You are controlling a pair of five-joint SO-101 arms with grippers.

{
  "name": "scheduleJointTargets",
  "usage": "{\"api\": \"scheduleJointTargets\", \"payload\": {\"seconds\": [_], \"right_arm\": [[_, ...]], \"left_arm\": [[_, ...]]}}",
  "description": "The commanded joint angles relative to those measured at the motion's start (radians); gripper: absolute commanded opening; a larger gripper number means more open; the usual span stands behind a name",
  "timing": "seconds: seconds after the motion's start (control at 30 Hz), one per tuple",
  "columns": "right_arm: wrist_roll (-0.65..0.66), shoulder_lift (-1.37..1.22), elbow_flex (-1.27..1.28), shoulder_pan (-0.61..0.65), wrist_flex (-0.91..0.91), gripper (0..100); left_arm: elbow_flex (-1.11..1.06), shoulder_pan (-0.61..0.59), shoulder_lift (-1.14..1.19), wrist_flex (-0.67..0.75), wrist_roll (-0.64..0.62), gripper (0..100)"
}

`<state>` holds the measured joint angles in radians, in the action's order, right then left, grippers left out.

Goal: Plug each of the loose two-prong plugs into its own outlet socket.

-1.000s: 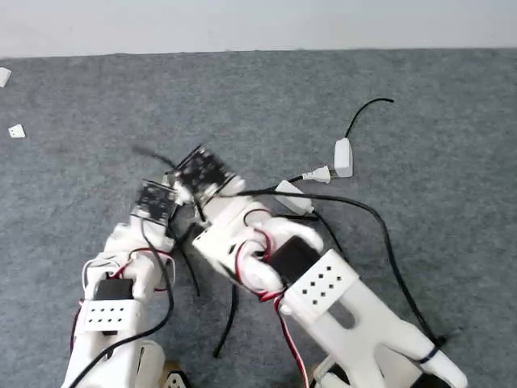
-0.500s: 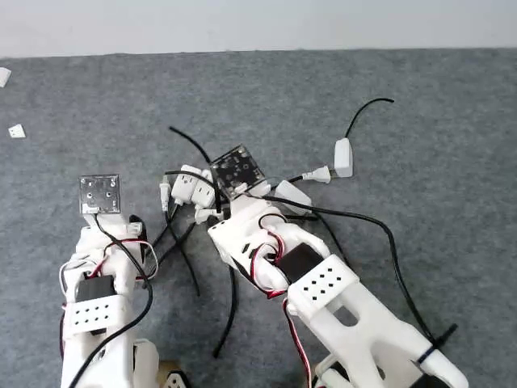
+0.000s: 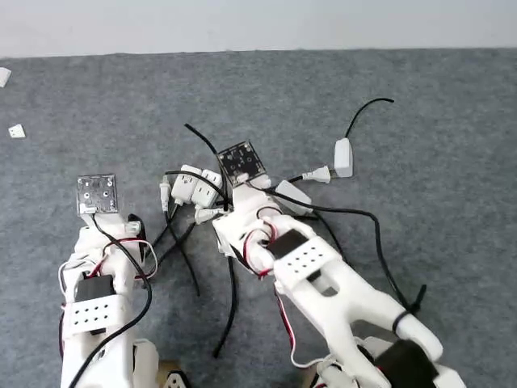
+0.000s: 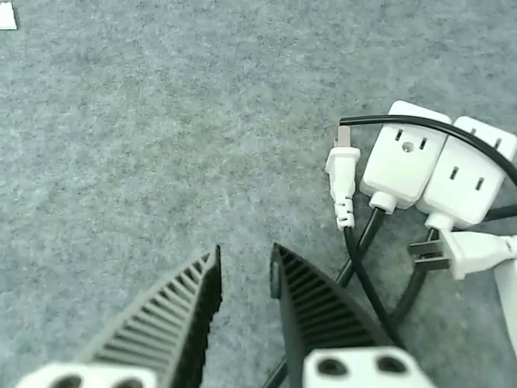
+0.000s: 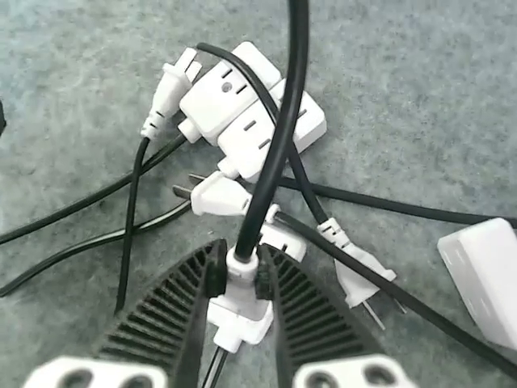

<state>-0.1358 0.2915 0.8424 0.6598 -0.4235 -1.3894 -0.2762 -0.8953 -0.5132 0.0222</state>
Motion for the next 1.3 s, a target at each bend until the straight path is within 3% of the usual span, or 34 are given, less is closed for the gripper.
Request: {"api": "scheduleJointTargets", "payload": {"seconds": [0.0,0.43,1.27], "right_arm": [[-0.008,-0.012,-0.092,-0.024,0.019,0.8],[0.081,-0.105,-0.144,-0.033,0.077,0.8],[0.087,-0.197,-0.21,-0.067,0.05,0.8]], "left_arm": [[0.054,-0.005,-0.012,0.032,-0.008,9],[0.051,-0.005,-0.012,0.032,-0.006,9],[0.048,-0.005,-0.012,0.032,-0.005,9]]}}
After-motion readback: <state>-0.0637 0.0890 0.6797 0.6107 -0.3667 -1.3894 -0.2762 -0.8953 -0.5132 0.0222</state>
